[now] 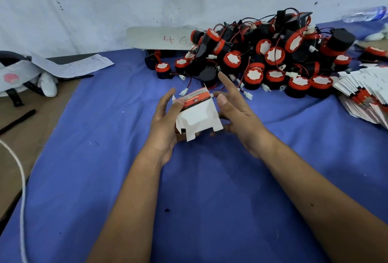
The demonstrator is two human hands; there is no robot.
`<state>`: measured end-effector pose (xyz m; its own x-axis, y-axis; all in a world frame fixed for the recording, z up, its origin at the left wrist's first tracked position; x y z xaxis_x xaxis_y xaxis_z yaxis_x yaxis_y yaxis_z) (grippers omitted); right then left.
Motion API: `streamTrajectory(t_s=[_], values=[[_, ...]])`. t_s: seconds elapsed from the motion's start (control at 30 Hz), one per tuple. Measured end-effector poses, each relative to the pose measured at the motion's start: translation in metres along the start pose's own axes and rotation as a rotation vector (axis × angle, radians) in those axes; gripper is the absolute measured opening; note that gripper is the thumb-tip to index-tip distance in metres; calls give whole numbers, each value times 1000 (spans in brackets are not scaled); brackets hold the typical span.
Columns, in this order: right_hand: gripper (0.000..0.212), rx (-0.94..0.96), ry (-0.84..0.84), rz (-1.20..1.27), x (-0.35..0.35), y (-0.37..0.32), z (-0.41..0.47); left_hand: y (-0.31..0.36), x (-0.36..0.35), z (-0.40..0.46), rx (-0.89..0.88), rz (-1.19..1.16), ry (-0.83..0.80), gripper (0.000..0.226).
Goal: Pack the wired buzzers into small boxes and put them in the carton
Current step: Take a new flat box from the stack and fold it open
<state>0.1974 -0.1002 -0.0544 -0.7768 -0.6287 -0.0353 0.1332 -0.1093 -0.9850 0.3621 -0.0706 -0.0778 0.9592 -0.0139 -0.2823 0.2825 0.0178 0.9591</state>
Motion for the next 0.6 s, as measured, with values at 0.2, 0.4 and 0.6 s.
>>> streamTrajectory(t_s=[0.2,0.4,0.6], values=[[98,89,-217,-25,-17,-3,-4,-4,6,-2,33,-167,49,29],[78,136,-59,-183,-4,-14,-5,-4,-8,-1,62,-96,-40,35],[86,135,-53,-201,-4,-13,-5,1,-16,-2,41,-1,-144,32]])
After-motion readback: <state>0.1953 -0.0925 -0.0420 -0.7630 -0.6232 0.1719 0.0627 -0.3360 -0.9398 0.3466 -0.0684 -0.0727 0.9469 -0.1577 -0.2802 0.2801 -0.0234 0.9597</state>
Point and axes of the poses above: each hand's wrist, its own z-axis towards the middle knuckle, its own x-axis out of the back of the hand, y = z × x, the point moved 10 cm from there along z, towards the middle knuckle, and after that the axes turned 14 degrees about -y, right-handed, at the moved point
